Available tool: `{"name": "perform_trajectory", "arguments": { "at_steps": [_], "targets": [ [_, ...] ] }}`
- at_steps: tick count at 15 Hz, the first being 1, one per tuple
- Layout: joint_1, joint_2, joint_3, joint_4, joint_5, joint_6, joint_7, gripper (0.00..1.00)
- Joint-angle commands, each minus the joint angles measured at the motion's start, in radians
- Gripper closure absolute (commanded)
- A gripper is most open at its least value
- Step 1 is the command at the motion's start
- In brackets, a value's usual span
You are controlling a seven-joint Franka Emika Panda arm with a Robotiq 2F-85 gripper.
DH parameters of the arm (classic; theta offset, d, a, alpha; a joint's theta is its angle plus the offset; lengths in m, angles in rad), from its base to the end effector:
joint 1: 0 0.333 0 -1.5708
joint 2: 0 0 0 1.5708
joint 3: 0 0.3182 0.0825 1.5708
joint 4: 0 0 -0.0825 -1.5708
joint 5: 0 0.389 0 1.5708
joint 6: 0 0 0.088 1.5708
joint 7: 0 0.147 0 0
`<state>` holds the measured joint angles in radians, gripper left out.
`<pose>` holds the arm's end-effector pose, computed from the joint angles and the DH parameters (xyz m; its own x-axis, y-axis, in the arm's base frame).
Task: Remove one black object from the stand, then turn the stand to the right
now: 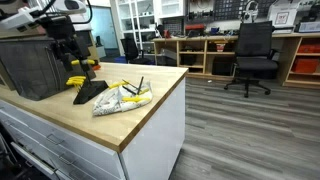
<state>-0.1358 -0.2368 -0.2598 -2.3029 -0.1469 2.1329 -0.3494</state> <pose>0.4434 -0.1985 0.4048 0.9989 0.0349 0.0317 0.0321 -0.9959 0.0843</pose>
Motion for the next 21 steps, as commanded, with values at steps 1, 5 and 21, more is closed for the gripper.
{"name": "perform_trajectory", "arguments": {
  "at_steps": [1, 5, 21],
  "targets": [
    [-0.013, 0.001, 0.012, 0.001, 0.004, -0.002, -0.003, 0.0],
    [-0.013, 0.001, 0.012, 0.001, 0.004, -0.002, -0.003, 0.0],
    [0.027, 0.13, 0.181, 0.184, 0.052, -0.057, 0.548, 0.0]
  ]
}}
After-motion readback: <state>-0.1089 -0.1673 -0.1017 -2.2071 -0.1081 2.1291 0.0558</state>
